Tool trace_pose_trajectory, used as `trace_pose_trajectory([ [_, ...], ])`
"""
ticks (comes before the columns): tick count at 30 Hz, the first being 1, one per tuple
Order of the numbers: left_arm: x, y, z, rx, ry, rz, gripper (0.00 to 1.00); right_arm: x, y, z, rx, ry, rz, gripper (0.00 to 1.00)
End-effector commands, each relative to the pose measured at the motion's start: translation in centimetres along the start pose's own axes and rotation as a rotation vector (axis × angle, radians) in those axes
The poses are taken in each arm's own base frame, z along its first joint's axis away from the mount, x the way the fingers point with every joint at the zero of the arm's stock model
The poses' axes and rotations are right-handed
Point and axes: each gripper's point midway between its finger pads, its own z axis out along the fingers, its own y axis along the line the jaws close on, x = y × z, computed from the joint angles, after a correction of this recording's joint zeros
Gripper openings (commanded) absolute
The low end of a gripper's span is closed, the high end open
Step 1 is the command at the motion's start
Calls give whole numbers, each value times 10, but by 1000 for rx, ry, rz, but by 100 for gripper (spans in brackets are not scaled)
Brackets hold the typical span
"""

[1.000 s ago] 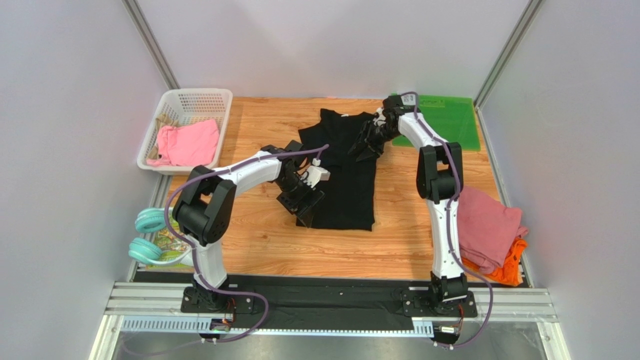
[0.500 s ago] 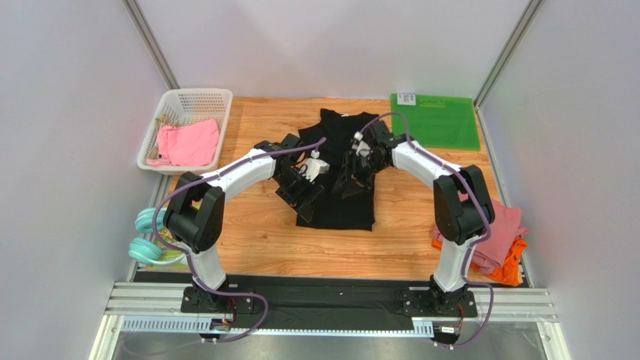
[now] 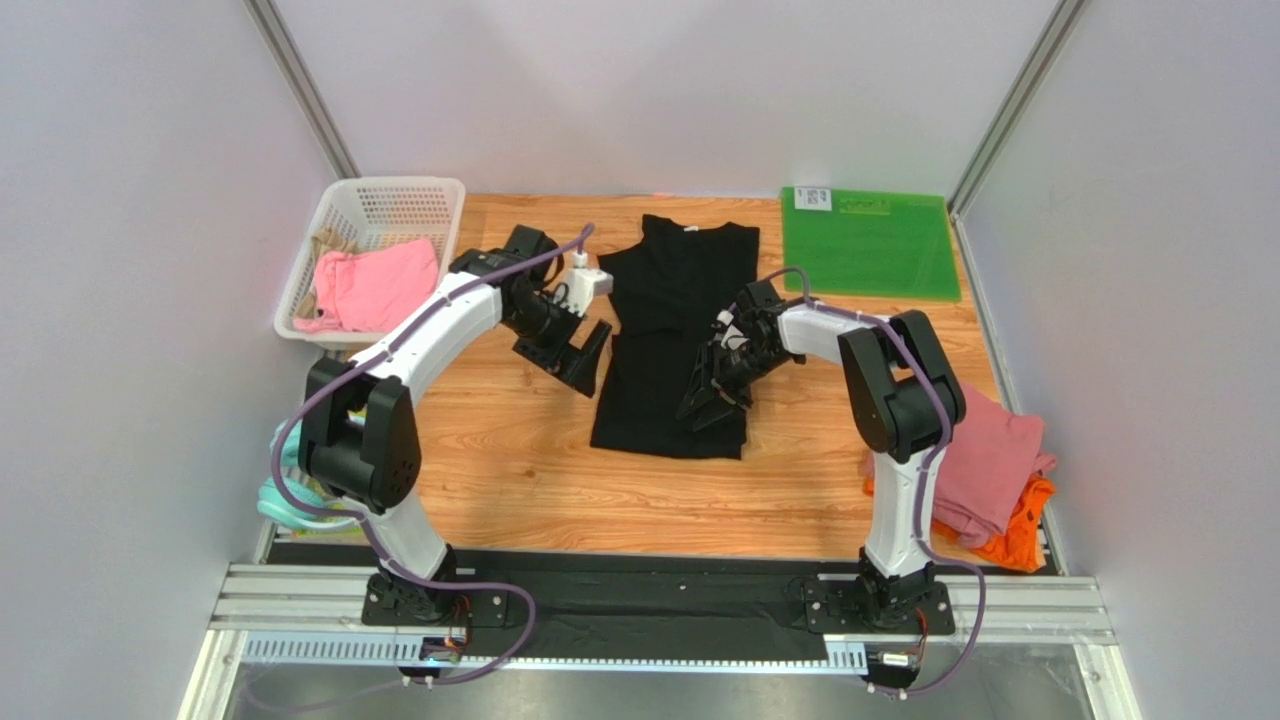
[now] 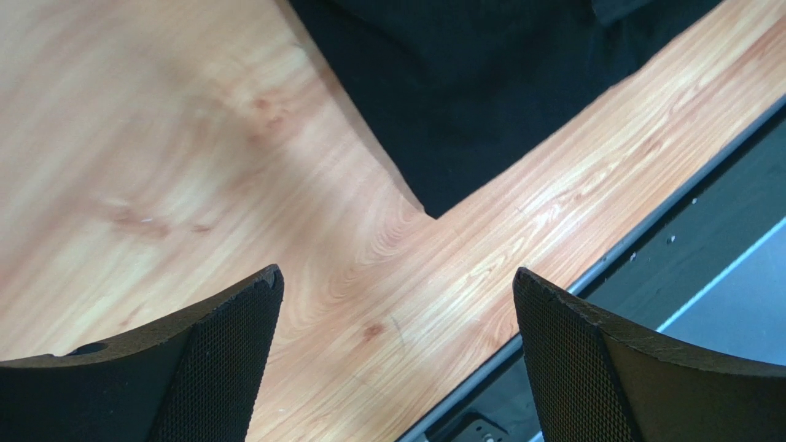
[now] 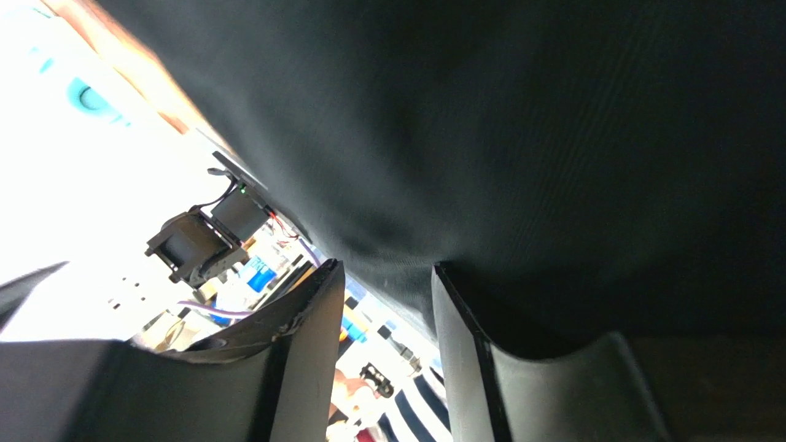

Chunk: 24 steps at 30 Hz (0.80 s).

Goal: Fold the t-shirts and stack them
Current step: Fold the folded rectangular tshirt in 1/3 of the way

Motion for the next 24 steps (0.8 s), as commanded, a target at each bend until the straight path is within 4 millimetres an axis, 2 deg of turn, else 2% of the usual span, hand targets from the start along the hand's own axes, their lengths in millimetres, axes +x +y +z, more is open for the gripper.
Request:
trace_pose_trajectory([
  [1, -26, 0, -40, -44, -123, 17, 100, 5, 43, -45, -46, -115, -113, 47],
  [4, -28, -1, -40, -33, -126, 4, 100, 6, 51, -51, -54, -132, -117, 47],
  [6, -26, -5, -34, 6, -105, -19, 100, 5, 42, -47, -33, -130, -106, 47],
  [10, -22, -8, -27, 45, -78, -34, 100, 6, 15, -24, -12, -101, -56, 46],
  [11, -22, -9, -27, 48, -76, -35, 100, 9, -1, -15, 9, -80, -20, 46],
  [14, -20, -11, -27, 57, -70, -31, 100, 13, -29, 5, 46, -39, 28, 45],
  [17, -18, -12, -26, 66, -62, -30, 100, 11, -47, 14, 77, -24, 51, 44],
  [19, -15, -13, -24, 69, -53, -29, 100, 11, -47, 11, 68, -27, 59, 45],
  [24, -6, -20, -21, 89, -22, -21, 100, 15, -12, -25, 32, -102, -12, 52],
])
